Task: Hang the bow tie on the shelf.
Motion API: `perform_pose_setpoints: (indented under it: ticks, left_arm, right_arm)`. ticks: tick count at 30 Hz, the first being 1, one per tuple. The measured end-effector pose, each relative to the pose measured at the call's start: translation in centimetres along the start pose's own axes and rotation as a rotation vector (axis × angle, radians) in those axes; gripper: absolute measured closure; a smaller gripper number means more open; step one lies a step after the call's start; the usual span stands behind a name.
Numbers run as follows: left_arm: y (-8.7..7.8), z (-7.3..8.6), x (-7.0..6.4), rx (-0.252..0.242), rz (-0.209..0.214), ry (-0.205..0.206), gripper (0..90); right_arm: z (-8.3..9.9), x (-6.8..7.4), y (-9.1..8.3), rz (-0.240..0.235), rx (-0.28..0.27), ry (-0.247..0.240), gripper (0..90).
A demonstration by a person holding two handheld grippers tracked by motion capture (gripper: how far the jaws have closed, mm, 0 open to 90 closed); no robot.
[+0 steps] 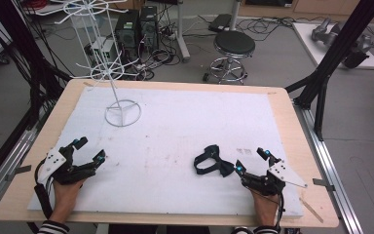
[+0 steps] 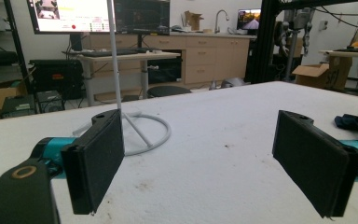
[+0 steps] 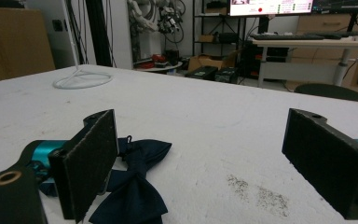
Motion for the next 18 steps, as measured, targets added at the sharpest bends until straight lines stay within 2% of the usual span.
perform_pose_setpoints:
  ticks: [18]
  left_arm:
    - [-0.01, 0.01, -0.03, -0.002, -0.001, 0.001, 17.0]
  right_arm:
    - [-0.02, 0.07, 0.04, 0.004, 0.006, -0.003, 9.6]
Point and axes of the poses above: each handheld gripper's, and its own axes: y roughly forward along the jaws, z roughly out of its underside, x roughly to its left, the point moved 1 cm from there along y, roughly forward along the jaws, and after that the axes turned 10 degrees about z, right-handed, at the moved point
